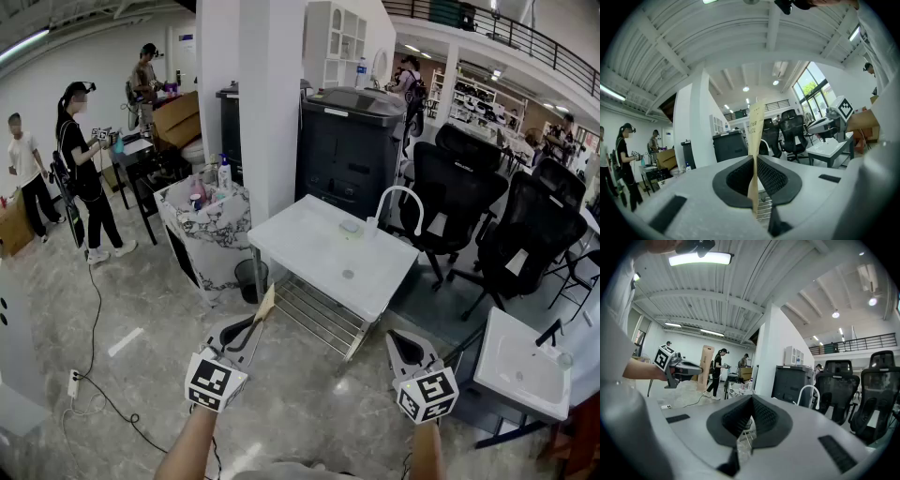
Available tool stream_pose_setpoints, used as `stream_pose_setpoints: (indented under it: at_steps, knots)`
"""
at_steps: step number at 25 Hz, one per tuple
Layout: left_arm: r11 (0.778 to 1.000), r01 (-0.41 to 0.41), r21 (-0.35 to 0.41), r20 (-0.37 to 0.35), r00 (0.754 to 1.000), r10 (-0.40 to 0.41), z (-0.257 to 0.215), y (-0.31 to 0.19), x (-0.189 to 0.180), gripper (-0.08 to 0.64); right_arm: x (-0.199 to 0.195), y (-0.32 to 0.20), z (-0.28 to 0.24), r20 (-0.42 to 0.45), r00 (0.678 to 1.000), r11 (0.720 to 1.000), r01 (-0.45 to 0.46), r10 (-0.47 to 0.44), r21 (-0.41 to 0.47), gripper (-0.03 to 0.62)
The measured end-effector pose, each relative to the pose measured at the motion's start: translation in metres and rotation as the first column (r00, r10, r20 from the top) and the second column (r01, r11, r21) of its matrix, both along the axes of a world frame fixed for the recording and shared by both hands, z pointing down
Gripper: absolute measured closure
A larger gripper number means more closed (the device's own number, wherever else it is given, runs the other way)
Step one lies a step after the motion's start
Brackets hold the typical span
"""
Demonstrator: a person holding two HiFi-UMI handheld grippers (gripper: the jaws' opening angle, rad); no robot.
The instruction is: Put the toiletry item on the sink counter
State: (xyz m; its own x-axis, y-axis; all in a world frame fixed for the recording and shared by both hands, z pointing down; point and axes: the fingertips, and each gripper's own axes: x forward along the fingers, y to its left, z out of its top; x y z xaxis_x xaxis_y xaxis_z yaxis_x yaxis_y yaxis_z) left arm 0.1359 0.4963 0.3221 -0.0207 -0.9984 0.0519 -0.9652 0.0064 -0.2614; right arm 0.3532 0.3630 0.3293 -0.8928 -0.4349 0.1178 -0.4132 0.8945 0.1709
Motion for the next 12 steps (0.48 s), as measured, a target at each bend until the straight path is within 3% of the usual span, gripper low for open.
stream_pose_setpoints:
  at_steps: [7, 12]
  knots:
    - [1.000, -0.002, -0.011, 0.015, 1.000, 0.003, 0.004, 0.007, -0.008, 0.534, -0.007, 0.005, 0.001, 0.006, 1.000, 1.000, -0.013, 0.013, 0.012, 0.596]
    - [1.000, -0.011, 0.022, 0.018, 1.000, 0.011, 0.004, 0.018, -0.021, 0.534, -0.016, 0.017, 0.002, 0.014, 0.999, 0.999, -0.032, 0.032, 0.007, 0.596]
